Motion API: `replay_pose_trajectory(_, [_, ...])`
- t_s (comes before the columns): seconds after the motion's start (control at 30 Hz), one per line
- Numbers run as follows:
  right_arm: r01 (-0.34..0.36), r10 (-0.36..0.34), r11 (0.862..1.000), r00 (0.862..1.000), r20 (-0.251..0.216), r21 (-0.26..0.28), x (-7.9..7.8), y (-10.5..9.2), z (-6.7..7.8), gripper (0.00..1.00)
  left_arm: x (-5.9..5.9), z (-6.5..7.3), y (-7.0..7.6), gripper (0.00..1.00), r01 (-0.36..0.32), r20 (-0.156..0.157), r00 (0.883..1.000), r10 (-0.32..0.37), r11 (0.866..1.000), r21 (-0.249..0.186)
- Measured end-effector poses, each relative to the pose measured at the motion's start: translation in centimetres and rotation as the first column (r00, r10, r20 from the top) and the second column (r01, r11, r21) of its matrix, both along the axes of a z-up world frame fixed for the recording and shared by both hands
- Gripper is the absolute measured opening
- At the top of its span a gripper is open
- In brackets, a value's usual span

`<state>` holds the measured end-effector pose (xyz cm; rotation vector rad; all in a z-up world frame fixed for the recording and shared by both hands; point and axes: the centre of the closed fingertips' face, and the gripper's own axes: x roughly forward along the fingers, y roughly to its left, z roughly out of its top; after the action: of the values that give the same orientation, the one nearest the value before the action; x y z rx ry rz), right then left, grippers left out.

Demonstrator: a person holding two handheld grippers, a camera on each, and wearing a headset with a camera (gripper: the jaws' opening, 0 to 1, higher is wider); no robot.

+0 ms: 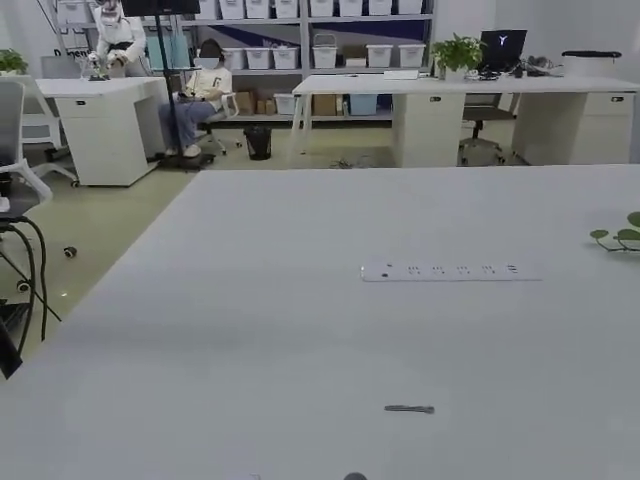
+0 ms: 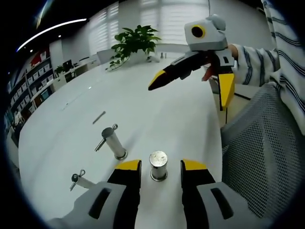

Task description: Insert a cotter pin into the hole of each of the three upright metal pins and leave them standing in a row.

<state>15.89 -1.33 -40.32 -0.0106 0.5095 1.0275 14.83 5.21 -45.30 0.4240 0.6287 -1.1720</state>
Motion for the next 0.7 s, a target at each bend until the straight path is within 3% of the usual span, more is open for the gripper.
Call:
replay_pose_trajectory(0.2, [-0.013,0.014,1.000,1.000,-0.025,0.024,-0.3,0.3,0.0,0.85,-0.2,0.3,0.9,0.55,-0.020,-0.018,1.000,0.020,1.000,0.007])
replay_pose_trajectory(0.27, [-0.018,0.019,1.000,1.000,-0.025,0.015,-0.3,0.4,-0.1,0.86,-0.2,0.9,0.6,0.59,-0.064,-0.047,0.997,0.062,0.997,-0.052])
replay_pose_trajectory(0.43, [-0.022,0.022,1.000,1.000,-0.022,0.009,0.1,0.3,0.0,0.85,-0.6,1.9,0.6,0.70,-0.082,-0.062,0.995,0.076,0.992,-0.099])
replay_pose_trajectory(0.7, [-0.029,0.029,0.999,1.000,-0.008,-0.016,1.1,-0.2,0.4,0.86,-0.8,3.5,1.3,0.88,-0.172,-0.088,0.983,0.158,0.970,-0.174])
